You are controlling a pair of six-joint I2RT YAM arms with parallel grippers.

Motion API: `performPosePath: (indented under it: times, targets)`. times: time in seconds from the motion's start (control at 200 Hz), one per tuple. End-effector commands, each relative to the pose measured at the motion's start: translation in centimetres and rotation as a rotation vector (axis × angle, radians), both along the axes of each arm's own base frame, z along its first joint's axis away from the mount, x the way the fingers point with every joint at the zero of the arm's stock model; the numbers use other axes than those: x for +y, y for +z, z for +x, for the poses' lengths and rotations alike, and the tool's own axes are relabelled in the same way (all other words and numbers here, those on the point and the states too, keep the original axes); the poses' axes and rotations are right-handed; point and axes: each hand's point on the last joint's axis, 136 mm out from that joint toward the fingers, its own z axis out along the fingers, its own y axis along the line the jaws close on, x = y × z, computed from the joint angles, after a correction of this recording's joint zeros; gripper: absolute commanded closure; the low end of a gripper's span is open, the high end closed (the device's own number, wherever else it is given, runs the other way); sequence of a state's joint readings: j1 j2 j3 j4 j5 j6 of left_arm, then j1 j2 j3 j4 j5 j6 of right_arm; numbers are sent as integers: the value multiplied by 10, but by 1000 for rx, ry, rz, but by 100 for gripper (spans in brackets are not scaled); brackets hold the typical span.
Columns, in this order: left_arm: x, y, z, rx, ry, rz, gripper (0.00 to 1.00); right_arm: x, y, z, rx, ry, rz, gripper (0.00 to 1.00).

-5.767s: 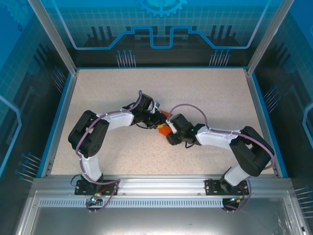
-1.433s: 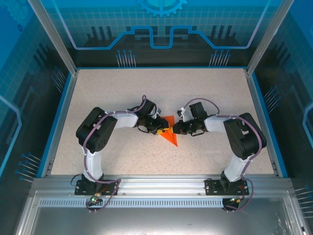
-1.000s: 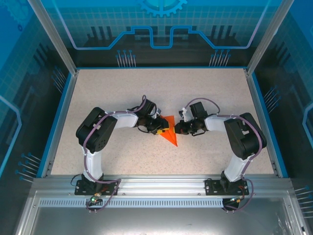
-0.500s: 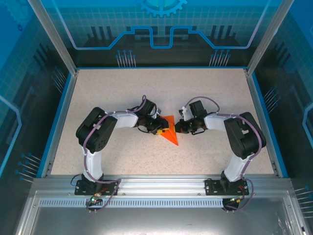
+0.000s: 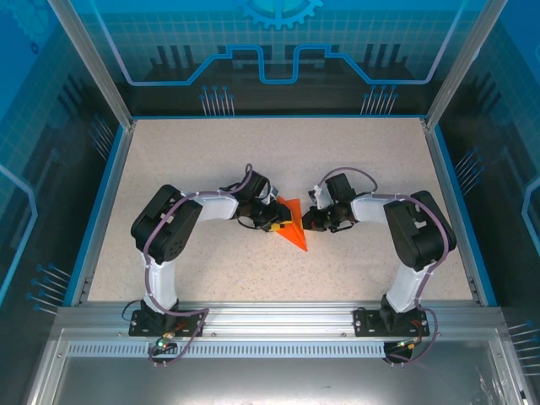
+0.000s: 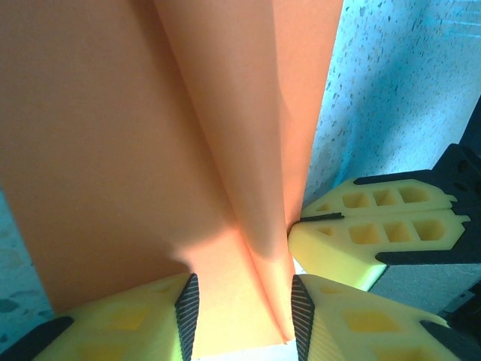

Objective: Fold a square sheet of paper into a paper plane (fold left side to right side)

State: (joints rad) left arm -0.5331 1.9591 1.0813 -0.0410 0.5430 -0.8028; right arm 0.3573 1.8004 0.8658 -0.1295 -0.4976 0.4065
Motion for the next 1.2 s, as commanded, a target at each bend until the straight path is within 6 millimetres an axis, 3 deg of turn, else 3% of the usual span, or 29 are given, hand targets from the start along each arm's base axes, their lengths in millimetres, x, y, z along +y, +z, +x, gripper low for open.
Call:
performPosePath:
  times: [0.0,0.07,0.19,0.215,0.37,0.79,1.19]
  targets:
    - [5,16,0,-40,-20,38,58,-16,-20,-7,65,-17,-79,98]
    - [6,31,4,-79,-24,41,59,-18,-21,-9,73,-19,-90,98]
    - [-1,52,8,-114,-46,-3,69,-19,-23,-12,84,-18,-97,98]
    - [-5,55,8,-116,-57,-22,71,-16,-17,-2,60,-18,-89,98]
    - [-25,57,12,-95,-108,-88,80,-15,-17,-2,60,-14,-96,98]
    - [-35,26,26,-53,-121,-65,82,-16,-18,-4,59,3,-128,97]
    - [-10,-23,14,21,-87,73,81,-14,-19,-5,61,14,-138,97]
